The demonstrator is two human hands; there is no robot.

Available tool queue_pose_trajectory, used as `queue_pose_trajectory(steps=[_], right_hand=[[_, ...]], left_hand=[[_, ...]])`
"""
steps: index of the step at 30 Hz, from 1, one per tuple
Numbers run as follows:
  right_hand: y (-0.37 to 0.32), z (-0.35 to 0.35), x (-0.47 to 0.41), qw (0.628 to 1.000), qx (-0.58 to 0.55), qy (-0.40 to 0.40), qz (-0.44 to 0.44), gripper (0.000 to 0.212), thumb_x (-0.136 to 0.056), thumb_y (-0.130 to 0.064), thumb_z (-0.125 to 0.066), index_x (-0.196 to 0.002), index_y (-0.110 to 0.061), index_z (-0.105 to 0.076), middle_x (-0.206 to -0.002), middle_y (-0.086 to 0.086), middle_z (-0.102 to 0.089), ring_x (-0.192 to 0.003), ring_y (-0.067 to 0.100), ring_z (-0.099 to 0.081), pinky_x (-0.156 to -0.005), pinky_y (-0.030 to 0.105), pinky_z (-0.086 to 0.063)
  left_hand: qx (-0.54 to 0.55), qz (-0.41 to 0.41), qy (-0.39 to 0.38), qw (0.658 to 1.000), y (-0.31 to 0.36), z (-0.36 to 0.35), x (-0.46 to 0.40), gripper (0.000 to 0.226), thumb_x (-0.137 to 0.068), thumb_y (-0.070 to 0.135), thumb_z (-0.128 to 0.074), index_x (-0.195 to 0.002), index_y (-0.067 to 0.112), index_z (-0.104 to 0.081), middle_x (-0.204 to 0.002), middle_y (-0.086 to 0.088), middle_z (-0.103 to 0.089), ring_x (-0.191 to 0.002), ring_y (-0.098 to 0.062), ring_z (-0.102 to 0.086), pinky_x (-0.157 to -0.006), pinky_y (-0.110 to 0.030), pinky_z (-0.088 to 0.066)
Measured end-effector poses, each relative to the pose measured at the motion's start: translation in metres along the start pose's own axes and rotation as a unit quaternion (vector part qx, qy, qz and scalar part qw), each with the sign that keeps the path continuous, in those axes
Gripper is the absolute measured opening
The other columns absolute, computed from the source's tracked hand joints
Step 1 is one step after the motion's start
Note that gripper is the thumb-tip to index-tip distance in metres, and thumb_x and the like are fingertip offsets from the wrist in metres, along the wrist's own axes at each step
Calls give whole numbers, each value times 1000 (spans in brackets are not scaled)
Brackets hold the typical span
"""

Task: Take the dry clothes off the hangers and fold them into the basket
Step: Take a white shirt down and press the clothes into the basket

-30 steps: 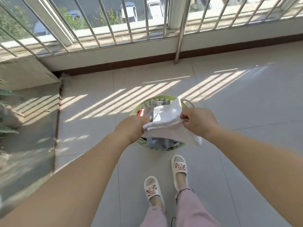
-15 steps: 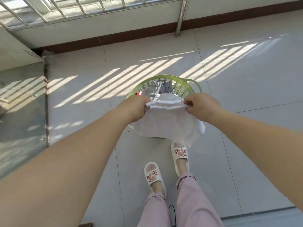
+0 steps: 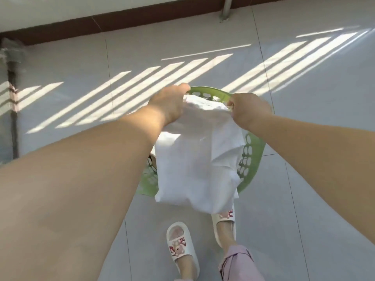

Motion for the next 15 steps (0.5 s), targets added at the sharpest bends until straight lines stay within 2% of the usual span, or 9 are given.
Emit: queue_pose_trajectory(steps=[2,5,9,11,13,15], right_hand=[[-4,-13,-15,999,29,28,15,38,-89,-2,-39,-122,-12,-53,-117,11,-55,-110,32,-53,-89,40,-40],[-16,-37,-21,995,60,33,71,39,-89,-4,-40,-125,-13,-50,-120,10,-51,-114,30,-49,-93,41,-38],[-36,-83,-4,983,65,-59,163,36,-91,-10,-45,-125,-20,-53,-126,5,-50,-119,26,-46,-95,37,-37],[-43,-109,10,967,82,-124,207,35,-92,-20,-49,-126,-22,-52,-129,4,-49,-120,25,-45,-95,36,-36],[-42,-137,22,951,118,-189,216,52,-87,-41,-56,-135,-24,-42,-139,5,-39,-130,27,-34,-105,41,-30],[-34,-164,30,935,163,-247,196,82,-78,-57,-62,-144,-29,-24,-152,8,-16,-141,33,-10,-112,52,-14]], left_hand=[[20,18,22,999,-8,-22,-11,60,-84,0,-50,-139,17,-33,-138,-12,-41,-126,-31,-39,-102,-42,-35],[7,34,-30,999,-12,-71,-6,67,-85,0,-52,-143,20,-26,-146,-8,-31,-134,-28,-31,-107,-42,-31],[-22,3,-142,990,-8,-134,28,65,-86,20,-60,-143,22,-27,-147,-8,-28,-137,-26,-26,-108,-41,-28],[-24,5,-206,978,-9,-160,49,74,-84,33,-63,-145,25,-21,-152,-8,-18,-142,-24,-12,-113,-44,-19],[-21,26,-277,960,-16,-186,68,92,-80,40,-66,-148,30,-5,-157,-5,8,-144,-22,12,-116,-50,-1],[-53,29,-310,949,-24,-205,78,108,-75,44,-71,-147,33,8,-155,-3,23,-141,-24,26,-114,-56,7]])
Point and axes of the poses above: each hand's wrist, its own x-axis away from the middle knuckle, its own z-axis out of the back of the hand, y = z × x, the point moved 7 cm from there along -x, towards the middle knuckle
